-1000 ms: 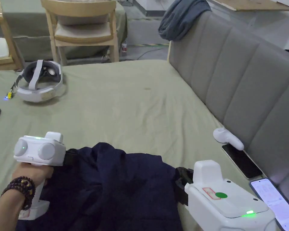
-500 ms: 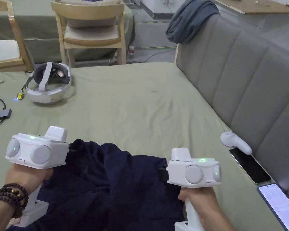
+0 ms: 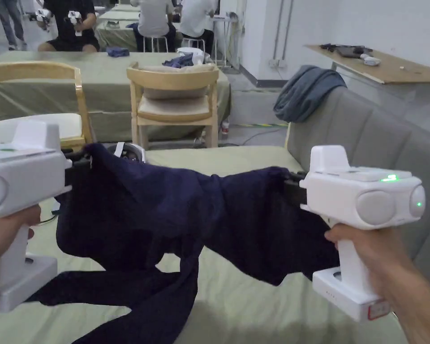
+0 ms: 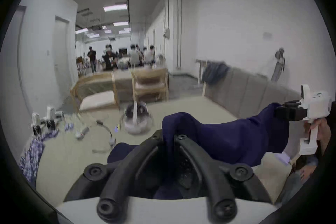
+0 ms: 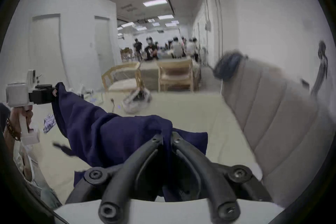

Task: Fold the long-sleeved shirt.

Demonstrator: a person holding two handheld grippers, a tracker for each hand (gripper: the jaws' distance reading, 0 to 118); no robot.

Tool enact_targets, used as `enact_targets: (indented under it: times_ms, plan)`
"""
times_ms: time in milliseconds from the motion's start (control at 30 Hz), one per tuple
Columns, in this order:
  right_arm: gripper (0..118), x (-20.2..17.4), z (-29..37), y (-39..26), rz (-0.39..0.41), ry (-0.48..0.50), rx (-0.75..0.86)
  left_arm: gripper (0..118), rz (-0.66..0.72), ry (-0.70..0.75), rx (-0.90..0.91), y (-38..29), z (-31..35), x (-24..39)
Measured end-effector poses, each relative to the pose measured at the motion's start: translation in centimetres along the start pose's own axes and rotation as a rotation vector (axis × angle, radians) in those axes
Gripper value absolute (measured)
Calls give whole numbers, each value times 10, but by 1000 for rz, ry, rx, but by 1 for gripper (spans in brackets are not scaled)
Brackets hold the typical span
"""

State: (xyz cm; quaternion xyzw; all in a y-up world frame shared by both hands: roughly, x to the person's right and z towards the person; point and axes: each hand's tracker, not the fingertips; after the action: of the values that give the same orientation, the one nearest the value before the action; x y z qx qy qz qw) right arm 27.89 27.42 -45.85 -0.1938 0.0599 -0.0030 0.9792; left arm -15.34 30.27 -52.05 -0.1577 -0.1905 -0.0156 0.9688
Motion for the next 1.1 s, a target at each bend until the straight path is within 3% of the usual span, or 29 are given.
enact_targets:
  times_ms: [133, 267, 433, 600, 700, 767, 900, 1100]
  plan:
    - [5, -11, 8, 109, 109, -35, 122, 12, -102, 61, 124, 92, 24, 0]
    - [5, -12, 9, 186, 92, -23, 194, 12, -77, 124, 214, 163, 36, -2]
    - [5, -17, 1, 214, 97, -43, 212, 12, -72, 135, 230, 188, 33, -6]
    - [5, -16, -31, 169, 95, -59, 136, 12, -82, 147, 144, 134, -1, -11]
    - [5, -14, -62, 109, 78, -57, 24, 12, -28, 116, 23, 72, -35, -18]
    - [5, -10, -90, 61, 18, -43, -74, 12, -16, 114, -39, 23, -54, -11]
    - [5, -5, -131, -13, 20, -37, -206, 12, 34, 80, -200, -53, -83, -7]
    - [5, -11, -113, -82, 7, -18, -230, 12, 44, 89, -150, -114, -40, 10]
